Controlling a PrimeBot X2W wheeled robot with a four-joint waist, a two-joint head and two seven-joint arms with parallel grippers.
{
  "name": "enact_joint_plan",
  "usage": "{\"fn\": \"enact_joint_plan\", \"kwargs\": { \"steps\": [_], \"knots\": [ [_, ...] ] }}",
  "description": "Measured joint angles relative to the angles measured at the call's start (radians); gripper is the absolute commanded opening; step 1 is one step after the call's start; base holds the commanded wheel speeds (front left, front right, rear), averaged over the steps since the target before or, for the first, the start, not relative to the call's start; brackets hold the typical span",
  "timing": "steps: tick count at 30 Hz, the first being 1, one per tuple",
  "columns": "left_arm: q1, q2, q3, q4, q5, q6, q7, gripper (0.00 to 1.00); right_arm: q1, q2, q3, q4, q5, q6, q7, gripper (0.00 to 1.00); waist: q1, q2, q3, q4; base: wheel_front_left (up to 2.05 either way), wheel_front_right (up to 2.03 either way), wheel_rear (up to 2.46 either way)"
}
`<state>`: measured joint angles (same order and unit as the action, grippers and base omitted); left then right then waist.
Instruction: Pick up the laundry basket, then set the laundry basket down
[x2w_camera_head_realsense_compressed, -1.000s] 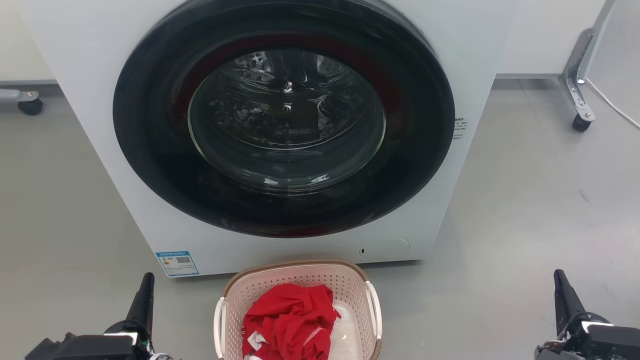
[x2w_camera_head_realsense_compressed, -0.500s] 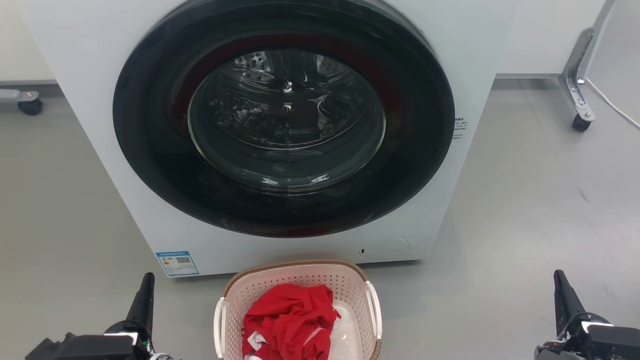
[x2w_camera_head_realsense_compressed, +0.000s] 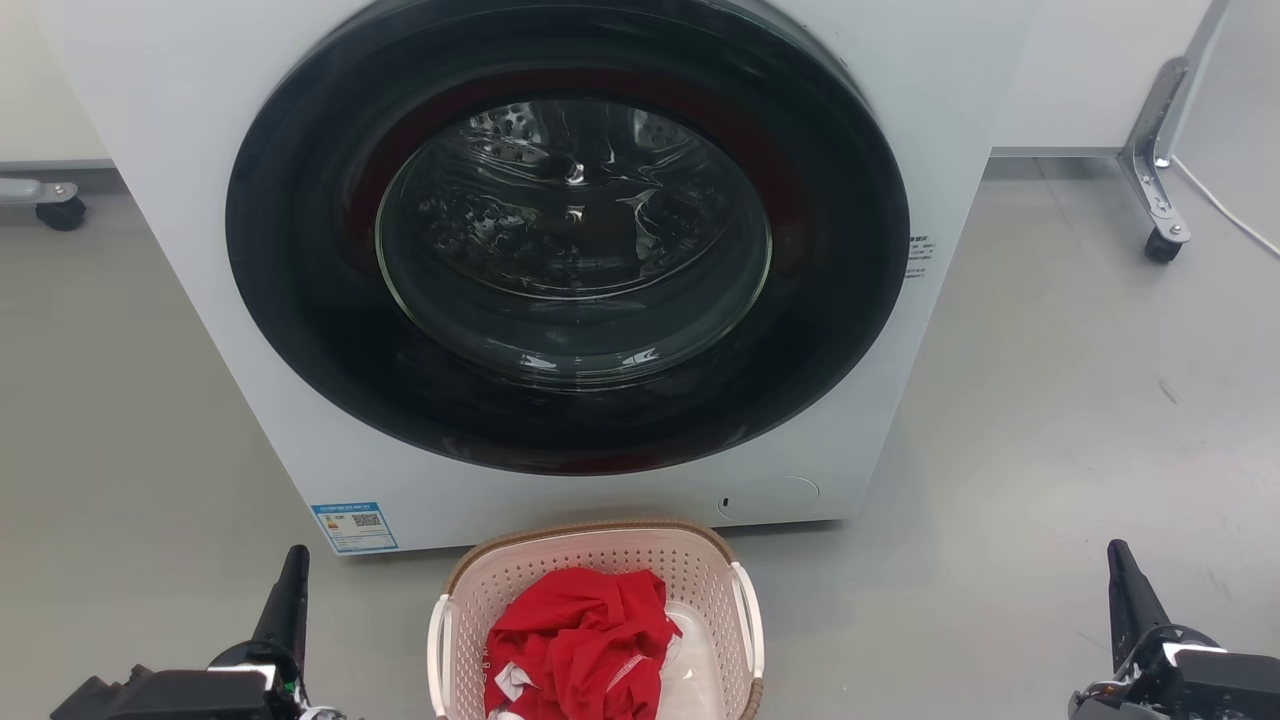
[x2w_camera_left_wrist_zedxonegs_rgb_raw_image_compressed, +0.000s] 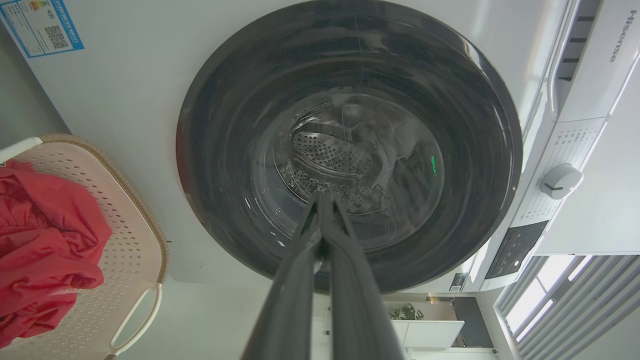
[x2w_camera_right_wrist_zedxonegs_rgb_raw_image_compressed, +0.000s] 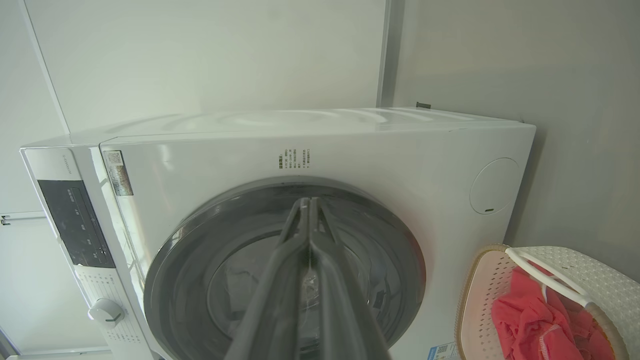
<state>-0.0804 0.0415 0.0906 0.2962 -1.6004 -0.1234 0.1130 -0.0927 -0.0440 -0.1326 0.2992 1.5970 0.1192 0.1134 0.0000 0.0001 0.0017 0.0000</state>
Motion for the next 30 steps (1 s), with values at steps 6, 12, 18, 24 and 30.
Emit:
{"fn": "enact_joint_plan", "kwargs": {
  "steps": [6, 12, 18, 24, 30],
  "knots": [
    [0.000, 0.000, 0.000, 0.000, 0.000, 0.000, 0.000, 0.00, 0.000, 0.000, 0.000, 0.000, 0.000, 0.000, 0.000, 0.00, 0.0000, 0.0000, 0.000, 0.000, 0.00, 0.00, 0.00],
    [0.000, 0.000, 0.000, 0.000, 0.000, 0.000, 0.000, 0.00, 0.000, 0.000, 0.000, 0.000, 0.000, 0.000, 0.000, 0.00, 0.0000, -0.0001, 0.000, 0.000, 0.00, 0.00, 0.00],
    [0.000, 0.000, 0.000, 0.000, 0.000, 0.000, 0.000, 0.00, 0.000, 0.000, 0.000, 0.000, 0.000, 0.000, 0.000, 0.00, 0.0000, 0.0000, 0.000, 0.000, 0.00, 0.00, 0.00],
    [0.000, 0.000, 0.000, 0.000, 0.000, 0.000, 0.000, 0.00, 0.000, 0.000, 0.000, 0.000, 0.000, 0.000, 0.000, 0.00, 0.0000, 0.0000, 0.000, 0.000, 0.00, 0.00, 0.00],
    [0.000, 0.000, 0.000, 0.000, 0.000, 0.000, 0.000, 0.00, 0.000, 0.000, 0.000, 0.000, 0.000, 0.000, 0.000, 0.00, 0.0000, 0.0000, 0.000, 0.000, 0.00, 0.00, 0.00]
  ]
}}
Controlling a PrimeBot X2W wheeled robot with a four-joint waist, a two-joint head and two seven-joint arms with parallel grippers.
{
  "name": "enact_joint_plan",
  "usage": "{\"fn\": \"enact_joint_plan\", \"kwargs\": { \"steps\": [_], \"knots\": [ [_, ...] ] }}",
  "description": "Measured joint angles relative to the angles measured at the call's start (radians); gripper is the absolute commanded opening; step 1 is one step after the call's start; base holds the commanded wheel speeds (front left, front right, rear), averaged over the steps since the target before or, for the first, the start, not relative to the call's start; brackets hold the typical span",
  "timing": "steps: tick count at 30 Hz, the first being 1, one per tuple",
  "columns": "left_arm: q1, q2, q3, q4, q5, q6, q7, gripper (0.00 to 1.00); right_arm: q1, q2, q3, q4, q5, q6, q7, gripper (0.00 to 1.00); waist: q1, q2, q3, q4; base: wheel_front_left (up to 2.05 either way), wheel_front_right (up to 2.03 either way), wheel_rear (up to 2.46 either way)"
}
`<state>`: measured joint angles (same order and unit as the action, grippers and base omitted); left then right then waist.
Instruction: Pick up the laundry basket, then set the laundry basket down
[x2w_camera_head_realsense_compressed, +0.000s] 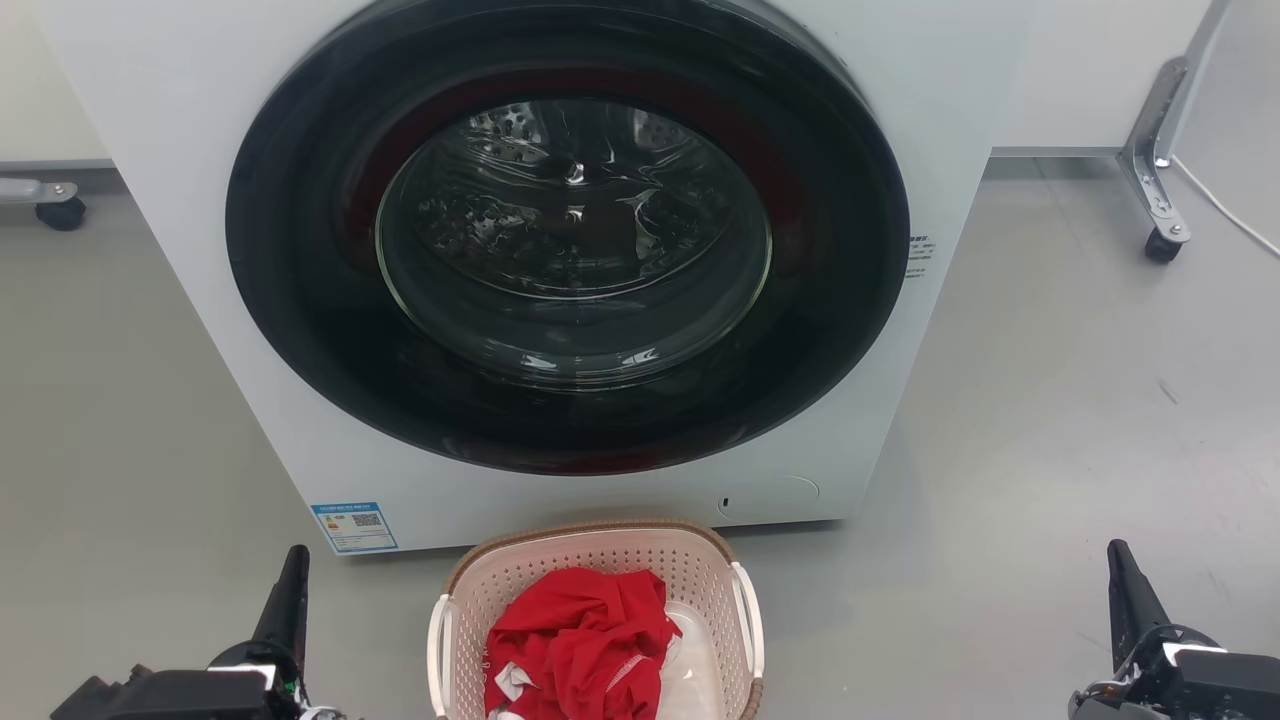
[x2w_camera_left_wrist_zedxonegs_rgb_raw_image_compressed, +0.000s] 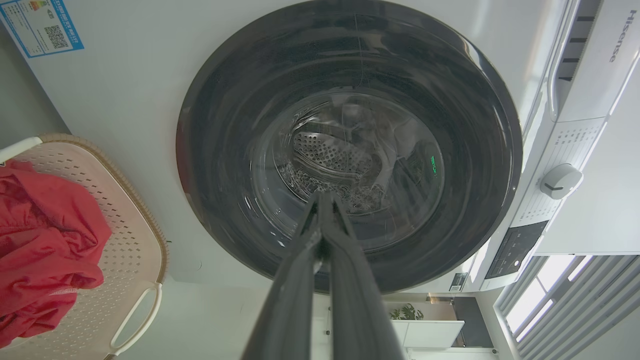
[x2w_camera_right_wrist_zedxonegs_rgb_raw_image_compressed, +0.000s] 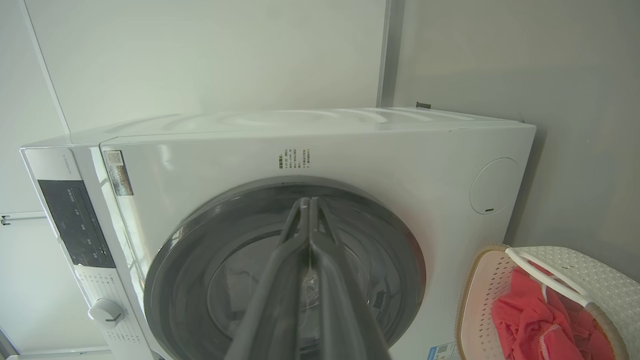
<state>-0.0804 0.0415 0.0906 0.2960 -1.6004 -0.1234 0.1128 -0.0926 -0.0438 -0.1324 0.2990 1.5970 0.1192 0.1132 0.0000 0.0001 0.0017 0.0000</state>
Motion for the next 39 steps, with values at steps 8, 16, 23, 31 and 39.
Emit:
{"fn": "enact_joint_plan", "kwargs": {
  "steps": [8, 16, 23, 31, 39],
  "knots": [
    [0.000, 0.000, 0.000, 0.000, 0.000, 0.000, 0.000, 0.00, 0.000, 0.000, 0.000, 0.000, 0.000, 0.000, 0.000, 0.00, 0.0000, 0.0000, 0.000, 0.000, 0.00, 0.00, 0.00],
    [0.000, 0.000, 0.000, 0.000, 0.000, 0.000, 0.000, 0.00, 0.000, 0.000, 0.000, 0.000, 0.000, 0.000, 0.000, 0.00, 0.0000, 0.0000, 0.000, 0.000, 0.00, 0.00, 0.00],
    [0.000, 0.000, 0.000, 0.000, 0.000, 0.000, 0.000, 0.00, 0.000, 0.000, 0.000, -0.001, 0.000, 0.000, 0.000, 0.00, 0.0000, 0.0000, 0.000, 0.000, 0.00, 0.00, 0.00],
    [0.000, 0.000, 0.000, 0.000, 0.000, 0.000, 0.000, 0.00, 0.000, 0.000, 0.000, -0.001, 0.000, 0.000, 0.000, 0.00, 0.0001, 0.0000, 0.000, 0.000, 0.00, 0.00, 0.00],
    [0.000, 0.000, 0.000, 0.000, 0.000, 0.000, 0.000, 0.00, 0.000, 0.000, 0.000, -0.001, 0.000, 0.000, 0.000, 0.00, 0.0000, 0.0000, 0.000, 0.000, 0.00, 0.00, 0.00]
  ]
}}
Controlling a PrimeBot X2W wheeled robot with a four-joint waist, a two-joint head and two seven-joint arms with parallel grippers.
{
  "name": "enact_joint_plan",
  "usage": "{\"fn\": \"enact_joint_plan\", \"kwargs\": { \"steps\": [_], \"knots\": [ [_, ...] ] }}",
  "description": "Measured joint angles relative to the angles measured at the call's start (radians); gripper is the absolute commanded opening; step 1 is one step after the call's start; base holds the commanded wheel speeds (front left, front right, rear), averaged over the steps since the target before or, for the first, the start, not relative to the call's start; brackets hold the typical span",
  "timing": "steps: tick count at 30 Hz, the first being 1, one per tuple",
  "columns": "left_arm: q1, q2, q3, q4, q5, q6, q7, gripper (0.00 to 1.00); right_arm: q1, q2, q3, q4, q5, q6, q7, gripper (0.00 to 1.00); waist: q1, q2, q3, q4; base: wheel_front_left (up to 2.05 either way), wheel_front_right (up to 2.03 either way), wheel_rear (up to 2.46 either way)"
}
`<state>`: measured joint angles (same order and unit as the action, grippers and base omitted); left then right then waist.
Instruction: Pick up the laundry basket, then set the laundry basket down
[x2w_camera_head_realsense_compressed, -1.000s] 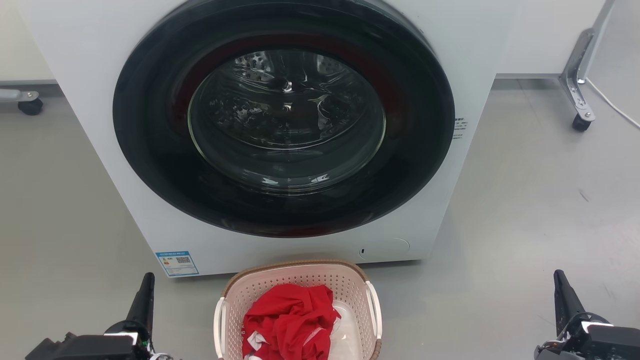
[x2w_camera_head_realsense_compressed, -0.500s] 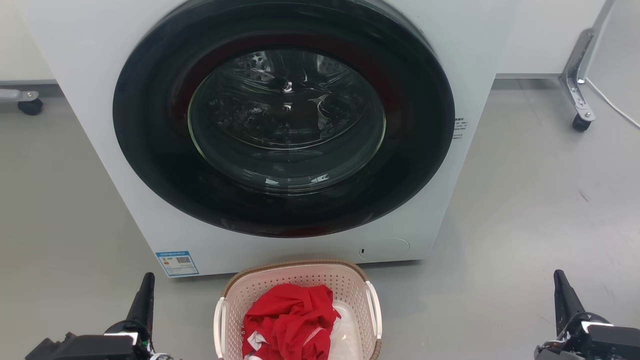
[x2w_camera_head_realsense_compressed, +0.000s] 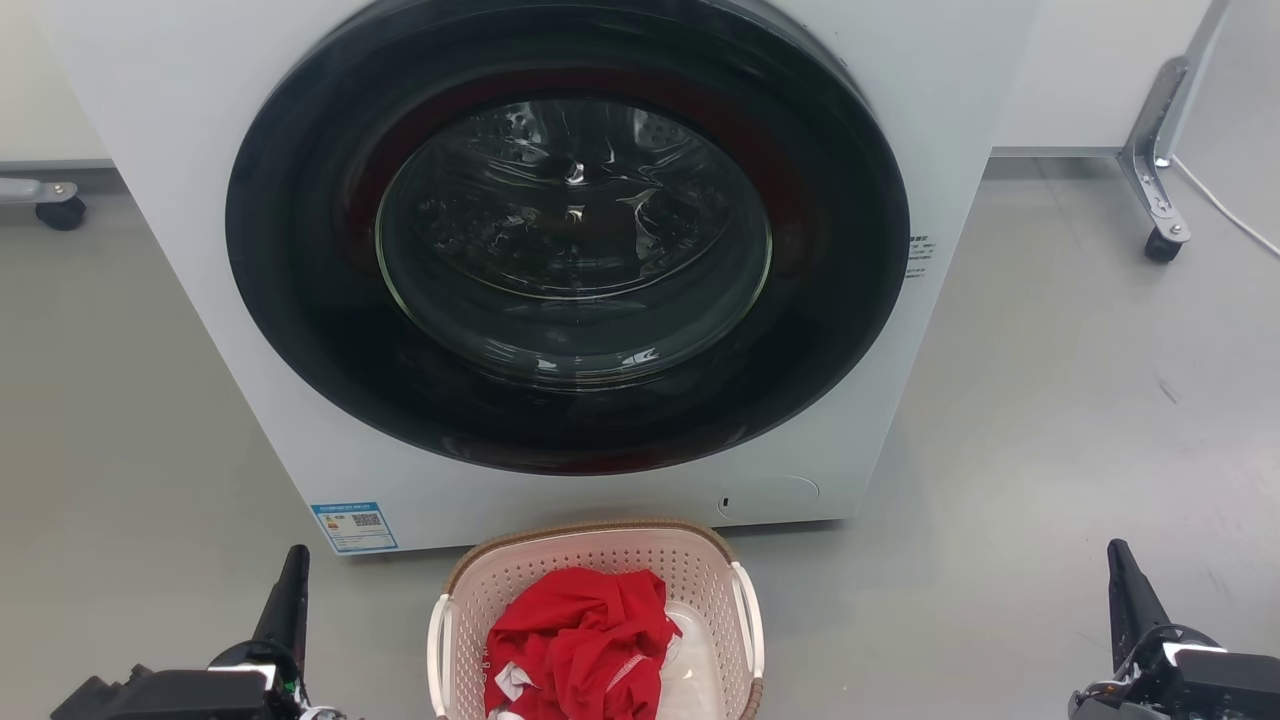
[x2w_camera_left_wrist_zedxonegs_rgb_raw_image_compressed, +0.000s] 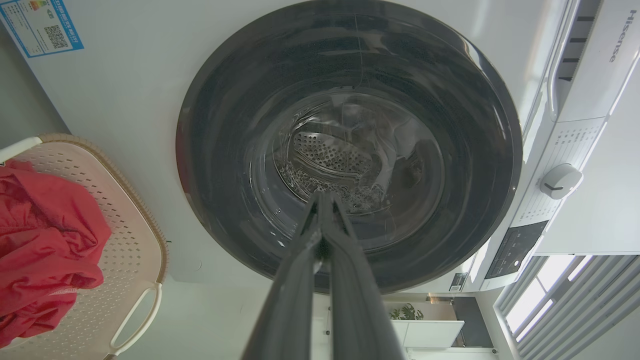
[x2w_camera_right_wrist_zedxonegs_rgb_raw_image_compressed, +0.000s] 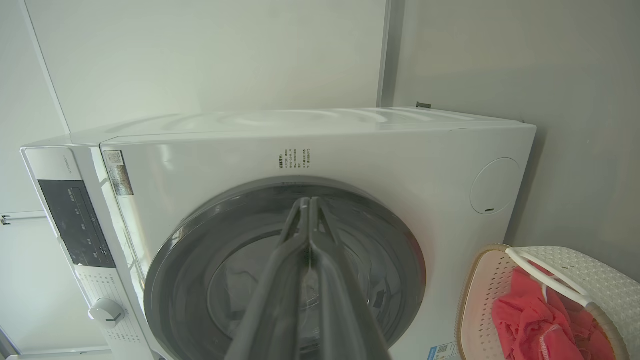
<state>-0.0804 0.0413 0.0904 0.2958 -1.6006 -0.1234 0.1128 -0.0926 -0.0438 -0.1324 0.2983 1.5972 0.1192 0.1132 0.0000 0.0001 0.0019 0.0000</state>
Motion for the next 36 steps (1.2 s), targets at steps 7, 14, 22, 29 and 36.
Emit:
{"fn": "enact_joint_plan", "kwargs": {
  "steps": [7, 14, 22, 29, 36],
  "knots": [
    [0.000, 0.000, 0.000, 0.000, 0.000, 0.000, 0.000, 0.00, 0.000, 0.000, 0.000, 0.000, 0.000, 0.000, 0.000, 0.00, 0.0000, 0.0000, 0.000, 0.000, 0.00, 0.00, 0.00],
    [0.000, 0.000, 0.000, 0.000, 0.000, 0.000, 0.000, 0.00, 0.000, 0.000, 0.000, 0.000, 0.000, 0.000, 0.000, 0.00, 0.0000, 0.0000, 0.000, 0.000, 0.00, 0.00, 0.00],
    [0.000, 0.000, 0.000, 0.000, 0.000, 0.000, 0.000, 0.00, 0.000, 0.000, 0.000, 0.000, 0.000, 0.000, 0.000, 0.00, 0.0000, 0.0000, 0.000, 0.000, 0.00, 0.00, 0.00],
    [0.000, 0.000, 0.000, 0.000, 0.000, 0.000, 0.000, 0.00, 0.000, 0.000, 0.000, 0.000, 0.000, 0.000, 0.000, 0.00, 0.0000, 0.0000, 0.000, 0.000, 0.00, 0.00, 0.00],
    [0.000, 0.000, 0.000, -0.001, 0.000, 0.000, 0.000, 0.00, 0.000, 0.000, 0.000, 0.000, 0.000, 0.000, 0.000, 0.00, 0.0000, 0.0000, 0.000, 0.000, 0.00, 0.00, 0.00]
  ]
}}
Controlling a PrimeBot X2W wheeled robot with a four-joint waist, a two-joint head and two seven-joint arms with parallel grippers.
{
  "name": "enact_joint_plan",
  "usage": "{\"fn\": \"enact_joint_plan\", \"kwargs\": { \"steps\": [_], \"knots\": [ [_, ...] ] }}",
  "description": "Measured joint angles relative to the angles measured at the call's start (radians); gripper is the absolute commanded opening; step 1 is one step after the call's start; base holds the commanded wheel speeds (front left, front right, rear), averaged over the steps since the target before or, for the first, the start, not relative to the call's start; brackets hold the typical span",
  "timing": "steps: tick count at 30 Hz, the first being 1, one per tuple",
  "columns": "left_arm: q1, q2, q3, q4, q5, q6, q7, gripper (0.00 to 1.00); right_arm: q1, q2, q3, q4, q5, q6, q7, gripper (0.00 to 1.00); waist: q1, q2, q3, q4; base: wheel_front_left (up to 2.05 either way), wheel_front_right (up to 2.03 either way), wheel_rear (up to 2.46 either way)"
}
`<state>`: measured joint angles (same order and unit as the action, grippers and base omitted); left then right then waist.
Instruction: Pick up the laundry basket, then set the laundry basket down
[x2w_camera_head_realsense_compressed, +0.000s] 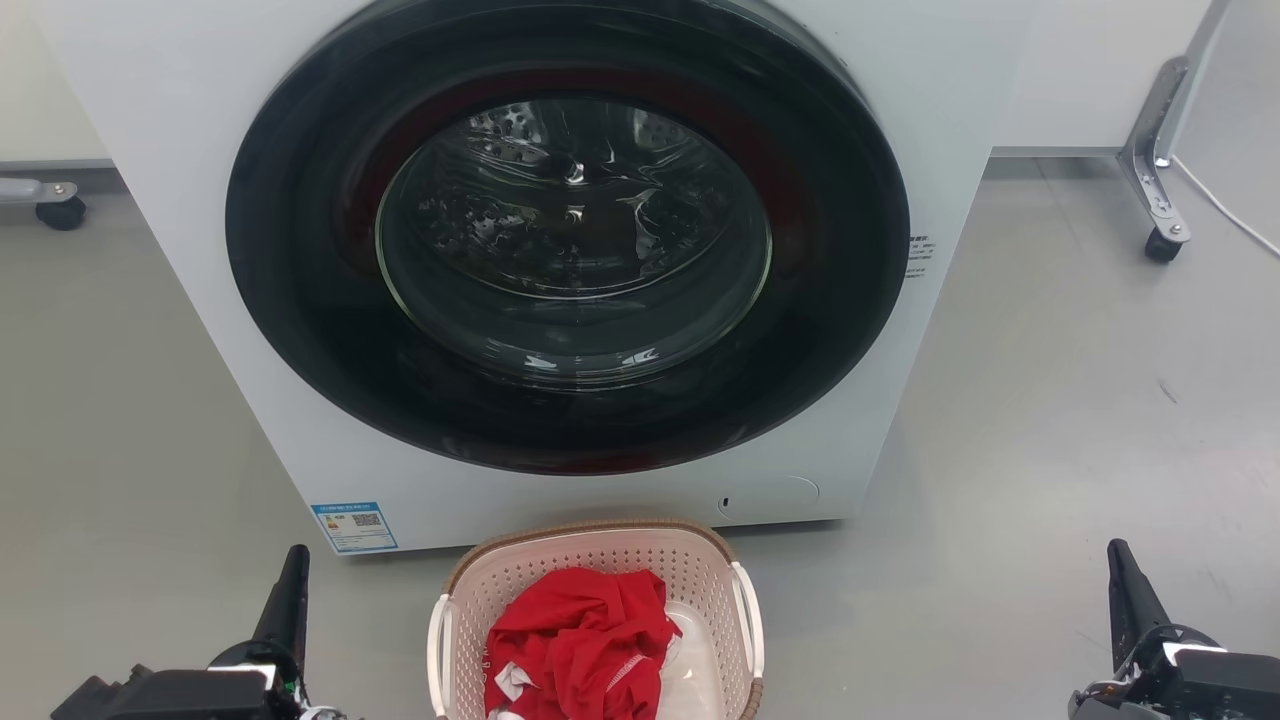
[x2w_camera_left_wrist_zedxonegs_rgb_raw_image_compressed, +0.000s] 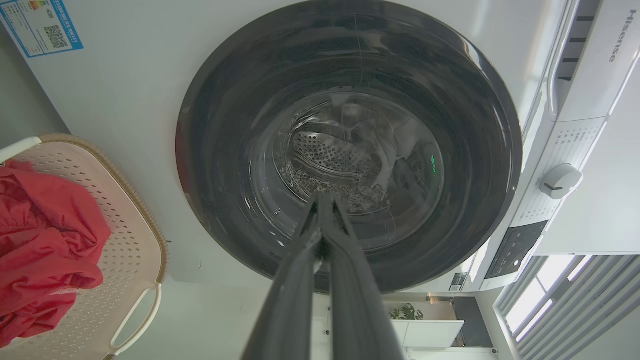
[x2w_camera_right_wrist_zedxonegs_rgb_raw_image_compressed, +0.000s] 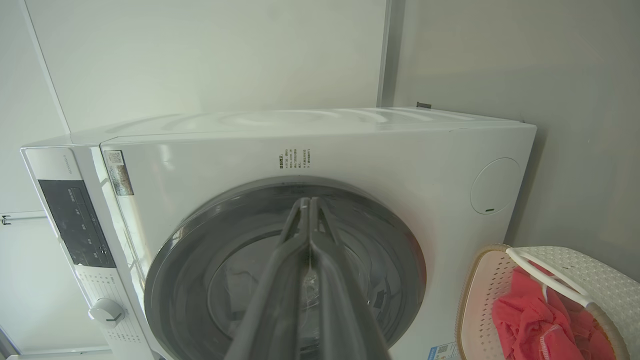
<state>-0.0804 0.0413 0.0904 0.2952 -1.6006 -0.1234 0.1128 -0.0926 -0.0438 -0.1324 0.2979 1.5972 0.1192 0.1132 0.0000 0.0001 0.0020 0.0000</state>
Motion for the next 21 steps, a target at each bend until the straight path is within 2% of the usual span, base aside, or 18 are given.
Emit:
{"fn": "enact_joint_plan", "kwargs": {
  "steps": [21],
  "knots": [
    [0.000, 0.000, 0.000, 0.000, 0.000, 0.000, 0.000, 0.00, 0.000, 0.000, 0.000, 0.000, 0.000, 0.000, 0.000, 0.00, 0.0000, 0.0000, 0.000, 0.000, 0.00, 0.00, 0.00]
  ]
}}
